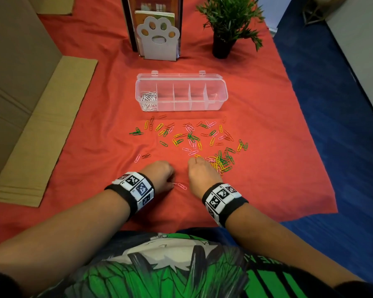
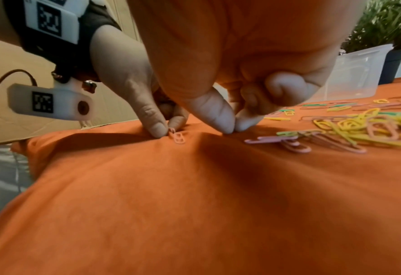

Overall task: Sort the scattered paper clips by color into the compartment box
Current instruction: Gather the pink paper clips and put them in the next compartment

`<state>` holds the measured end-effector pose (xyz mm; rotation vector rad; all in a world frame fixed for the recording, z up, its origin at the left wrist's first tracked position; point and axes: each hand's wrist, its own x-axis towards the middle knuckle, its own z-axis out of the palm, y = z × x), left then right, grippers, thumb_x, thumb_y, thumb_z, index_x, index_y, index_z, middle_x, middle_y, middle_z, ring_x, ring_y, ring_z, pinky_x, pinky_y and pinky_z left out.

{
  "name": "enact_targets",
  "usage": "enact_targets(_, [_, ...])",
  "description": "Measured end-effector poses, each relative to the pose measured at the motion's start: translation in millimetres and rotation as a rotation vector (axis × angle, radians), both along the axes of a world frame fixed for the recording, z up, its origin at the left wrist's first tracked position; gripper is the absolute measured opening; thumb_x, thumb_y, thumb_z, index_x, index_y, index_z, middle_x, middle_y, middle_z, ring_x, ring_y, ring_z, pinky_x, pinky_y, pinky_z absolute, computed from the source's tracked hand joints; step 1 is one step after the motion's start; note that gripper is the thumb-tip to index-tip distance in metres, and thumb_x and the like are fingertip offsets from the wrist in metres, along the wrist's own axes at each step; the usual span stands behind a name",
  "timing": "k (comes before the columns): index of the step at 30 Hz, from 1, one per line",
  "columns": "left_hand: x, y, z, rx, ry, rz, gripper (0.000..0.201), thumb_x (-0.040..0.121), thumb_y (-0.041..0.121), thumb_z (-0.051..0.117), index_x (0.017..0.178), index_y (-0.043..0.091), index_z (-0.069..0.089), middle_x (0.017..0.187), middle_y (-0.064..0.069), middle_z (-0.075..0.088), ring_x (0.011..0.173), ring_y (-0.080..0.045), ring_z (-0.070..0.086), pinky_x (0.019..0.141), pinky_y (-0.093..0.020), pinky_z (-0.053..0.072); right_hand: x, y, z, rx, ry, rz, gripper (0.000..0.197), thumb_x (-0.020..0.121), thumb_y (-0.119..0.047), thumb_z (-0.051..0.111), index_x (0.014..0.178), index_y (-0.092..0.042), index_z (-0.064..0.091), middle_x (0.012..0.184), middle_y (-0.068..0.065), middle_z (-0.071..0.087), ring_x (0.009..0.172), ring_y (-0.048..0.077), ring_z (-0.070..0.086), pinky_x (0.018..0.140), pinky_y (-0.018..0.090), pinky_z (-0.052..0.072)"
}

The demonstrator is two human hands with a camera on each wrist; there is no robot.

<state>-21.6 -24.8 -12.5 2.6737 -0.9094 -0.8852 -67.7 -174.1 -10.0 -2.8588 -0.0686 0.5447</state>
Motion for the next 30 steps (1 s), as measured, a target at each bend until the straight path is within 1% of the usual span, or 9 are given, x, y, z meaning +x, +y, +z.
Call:
enact_targets(3, [-1,0,1,-0.054,0.040,0.069,0.012,0.083,0.022,0.058,0.087,0.014,0.064,0.096,-0.011,0.066,0.092,-0.028,0.060,0.078,-0.029,0.042,1,-4,-2,0.029,-0.028,-0.030,0.026,0.084,-0.006,0.047,0.111,-0.005,0.047,0.114,0.016,0.052,0.107,0.036,0.054,0.089,0.041,0.046])
enact_targets(5, [2,1,2,-0.119,0.141,0.243,0.007,0.086,0.020,0.053,0.080,0.018,0.055,0.084,-0.009,0.063,0.079,-0.025,0.056,0.072,-0.028,0.039,4,-10,-4,0.053,-0.053,-0.080,0.023,0.086,-0.010,0.051,0.108,-0.005,0.049,0.112,0.016,0.052,0.106,0.036,0.054,0.089,0.041,0.046])
enact_targets(7, [5,2,3,-0.224,0.371,0.475,0.016,0.085,0.017,0.051,0.070,0.019,0.046,0.067,-0.003,0.051,0.060,-0.017,0.046,0.060,-0.026,0.035,7,-13,-4,0.049,-0.045,-0.110,0.025,0.088,-0.018,0.052,0.109,-0.004,0.050,0.112,0.017,0.052,0.107,0.037,0.053,0.091,0.042,0.046])
enact_targets(10, [3,1,12,-0.511,0.735,0.837,0.006,0.070,0.015,0.042,0.064,0.016,0.043,0.056,-0.002,0.045,0.041,-0.011,0.039,0.041,-0.017,0.029,10,-11,-3,0.029,-0.020,-0.108,0.033,0.089,-0.027,0.054,0.112,-0.004,0.051,0.115,0.017,0.053,0.109,0.036,0.053,0.092,0.041,0.045])
enact_targets(15, [5,0,22,-0.733,1.066,0.996,0.016,0.062,0.002,0.036,0.065,0.012,0.048,0.054,-0.003,0.055,0.038,-0.011,0.050,0.040,-0.015,0.041,14,1,-1,-0.019,-0.023,-0.037,0.030,0.088,-0.009,0.044,0.117,-0.002,0.049,0.117,0.017,0.053,0.111,0.035,0.054,0.091,0.041,0.046])
enact_targets(19, [-2,-12,12,-0.627,0.800,0.899,0.023,0.085,0.007,0.053,0.066,0.019,0.051,0.047,0.004,0.046,0.038,-0.007,0.042,0.040,-0.013,0.034,14,-1,2,-0.060,-0.012,-0.015,0.031,0.088,-0.005,0.039,0.118,-0.002,0.046,0.119,0.019,0.051,0.111,0.036,0.053,0.091,0.042,0.046])
enact_targets(23, [-4,-11,-1,-0.315,0.374,0.363,0.008,0.078,0.019,0.070,0.079,0.019,0.063,0.064,0.002,0.054,0.058,-0.012,0.048,0.059,-0.023,0.039,11,-6,3,-0.060,0.015,-0.032,0.030,0.086,-0.004,0.044,0.116,-0.004,0.044,0.118,0.018,0.049,0.111,0.037,0.053,0.092,0.043,0.044])
enact_targets(26, [-9,-10,-4,-0.161,0.137,0.073,0.019,0.073,0.024,0.071,0.090,0.017,0.067,0.089,-0.004,0.066,0.082,-0.020,0.059,0.073,-0.025,0.042,10,-8,4,-0.069,0.041,-0.033,0.032,0.084,-0.002,0.043,0.116,-0.004,0.044,0.119,0.018,0.049,0.111,0.036,0.052,0.093,0.042,0.044])
enact_targets(30, [-11,-13,-4,-0.120,0.046,-0.070,0.014,0.081,0.022,0.061,0.089,0.011,0.066,0.099,-0.010,0.064,0.093,-0.026,0.058,0.078,-0.028,0.039,9,-6,2,-0.075,0.035,-0.045,0.030,0.085,-0.006,0.043,0.115,-0.005,0.044,0.118,0.017,0.050,0.110,0.036,0.052,0.091,0.044,0.046])
